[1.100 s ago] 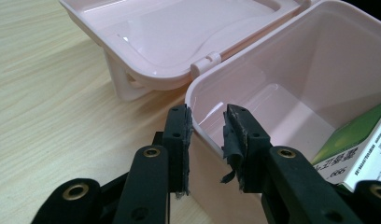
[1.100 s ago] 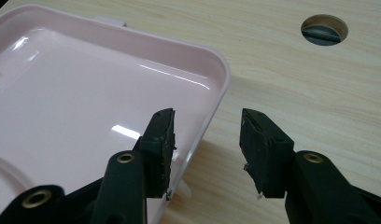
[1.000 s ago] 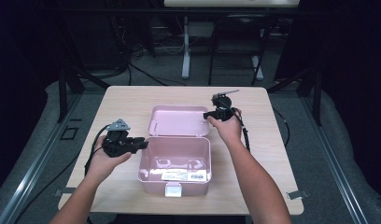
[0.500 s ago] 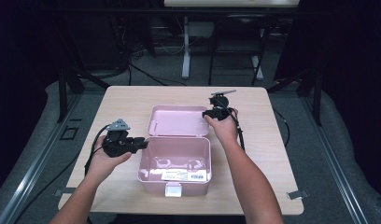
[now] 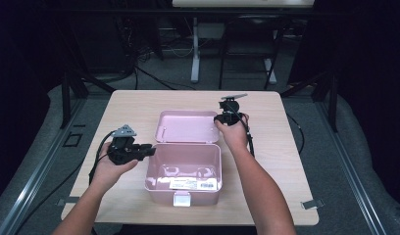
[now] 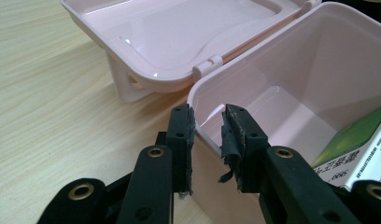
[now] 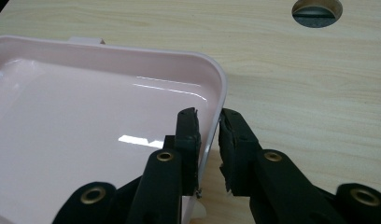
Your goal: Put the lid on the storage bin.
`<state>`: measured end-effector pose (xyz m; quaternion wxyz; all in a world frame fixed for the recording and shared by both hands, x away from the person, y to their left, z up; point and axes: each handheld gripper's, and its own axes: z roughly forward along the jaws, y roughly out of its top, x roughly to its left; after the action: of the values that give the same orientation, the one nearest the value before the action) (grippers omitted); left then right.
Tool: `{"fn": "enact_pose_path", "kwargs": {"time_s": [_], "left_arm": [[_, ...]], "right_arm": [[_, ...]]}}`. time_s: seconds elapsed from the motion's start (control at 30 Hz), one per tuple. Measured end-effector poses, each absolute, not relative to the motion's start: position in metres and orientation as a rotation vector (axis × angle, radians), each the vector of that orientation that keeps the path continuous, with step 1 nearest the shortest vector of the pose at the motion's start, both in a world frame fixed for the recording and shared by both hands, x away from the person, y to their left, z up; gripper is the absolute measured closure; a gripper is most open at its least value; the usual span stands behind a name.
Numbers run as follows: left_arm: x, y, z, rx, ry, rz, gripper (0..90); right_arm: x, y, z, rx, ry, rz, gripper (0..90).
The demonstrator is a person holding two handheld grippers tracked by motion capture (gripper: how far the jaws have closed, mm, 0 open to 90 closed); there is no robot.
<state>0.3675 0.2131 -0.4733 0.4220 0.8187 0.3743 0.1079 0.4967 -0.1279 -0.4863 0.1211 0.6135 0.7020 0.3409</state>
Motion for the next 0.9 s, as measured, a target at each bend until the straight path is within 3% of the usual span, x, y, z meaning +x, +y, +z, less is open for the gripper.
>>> {"fn": "enact_pose_path", "kwargs": {"time_s": [0.9], "left_arm": [[0.368,0.215,-0.473,2.047,0.931,0.249,73.4]], "right_arm": [[0.481,-0.13,-0.451,1.687,1.975,1.103,83.3]]}}
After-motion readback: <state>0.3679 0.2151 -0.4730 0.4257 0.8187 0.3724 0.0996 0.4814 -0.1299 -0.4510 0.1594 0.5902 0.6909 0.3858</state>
